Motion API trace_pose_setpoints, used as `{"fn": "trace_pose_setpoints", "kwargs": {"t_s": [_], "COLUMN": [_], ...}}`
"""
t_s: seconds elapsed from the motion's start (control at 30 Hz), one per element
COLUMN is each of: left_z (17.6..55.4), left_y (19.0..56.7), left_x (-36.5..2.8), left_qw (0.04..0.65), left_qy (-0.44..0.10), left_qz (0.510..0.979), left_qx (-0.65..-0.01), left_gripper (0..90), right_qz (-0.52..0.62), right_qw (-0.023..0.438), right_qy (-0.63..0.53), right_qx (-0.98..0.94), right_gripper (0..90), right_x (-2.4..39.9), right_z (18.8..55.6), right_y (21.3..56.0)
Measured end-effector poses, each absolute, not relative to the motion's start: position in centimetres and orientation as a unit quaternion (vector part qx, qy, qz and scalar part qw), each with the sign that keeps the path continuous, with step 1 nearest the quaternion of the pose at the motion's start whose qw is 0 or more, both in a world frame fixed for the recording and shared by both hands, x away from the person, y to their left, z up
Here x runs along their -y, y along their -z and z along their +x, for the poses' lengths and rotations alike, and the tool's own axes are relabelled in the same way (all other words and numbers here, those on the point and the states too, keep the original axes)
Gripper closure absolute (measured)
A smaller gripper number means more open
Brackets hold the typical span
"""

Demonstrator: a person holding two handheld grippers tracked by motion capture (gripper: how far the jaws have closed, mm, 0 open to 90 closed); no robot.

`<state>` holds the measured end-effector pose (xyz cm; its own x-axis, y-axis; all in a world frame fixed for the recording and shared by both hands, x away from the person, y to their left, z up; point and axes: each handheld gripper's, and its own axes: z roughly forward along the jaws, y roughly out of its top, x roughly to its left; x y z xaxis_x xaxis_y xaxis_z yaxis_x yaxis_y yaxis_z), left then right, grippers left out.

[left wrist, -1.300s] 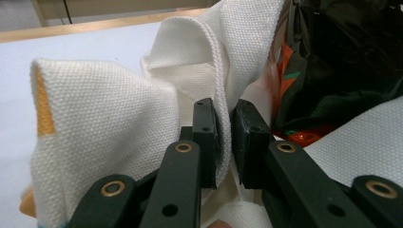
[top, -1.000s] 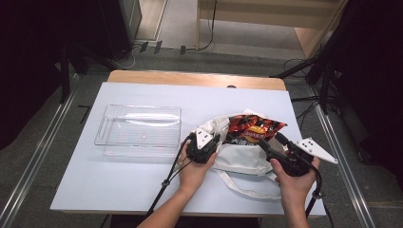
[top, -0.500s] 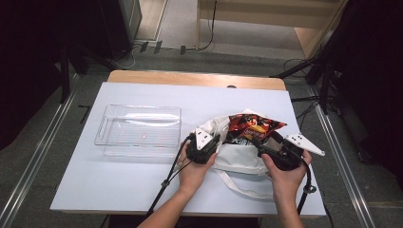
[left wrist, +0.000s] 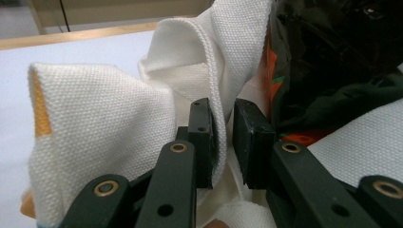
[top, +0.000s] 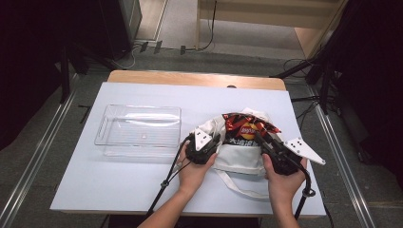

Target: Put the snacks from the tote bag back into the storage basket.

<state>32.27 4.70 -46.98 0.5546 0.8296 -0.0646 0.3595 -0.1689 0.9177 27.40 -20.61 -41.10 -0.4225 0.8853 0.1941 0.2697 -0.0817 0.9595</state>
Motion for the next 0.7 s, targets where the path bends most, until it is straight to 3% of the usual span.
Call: {"fn": "trace_pose_setpoints", "kwargs": {"t_s": [0.17,0.7], "left_z": [32.2,31.8], "left_y": [47.0,47.1], "left_x": [-4.6,-3.7], "left_qw": [0.496,0.474], "left_qy": [-0.243,-0.28], "left_qz": [0.727,0.734], "left_qx": [-0.407,-0.398], "left_gripper": [77.7,72.8], "right_qz": [0.453,0.429], "right_qw": [0.284,0.283], "right_qy": [-0.576,-0.632], "right_qx": [-0.618,-0.58], "right_gripper": [89.5,90.0], "right_x": [20.3,20.6], "right_z": [26.9,27.1], "right_y": [40.4,36.6]}}
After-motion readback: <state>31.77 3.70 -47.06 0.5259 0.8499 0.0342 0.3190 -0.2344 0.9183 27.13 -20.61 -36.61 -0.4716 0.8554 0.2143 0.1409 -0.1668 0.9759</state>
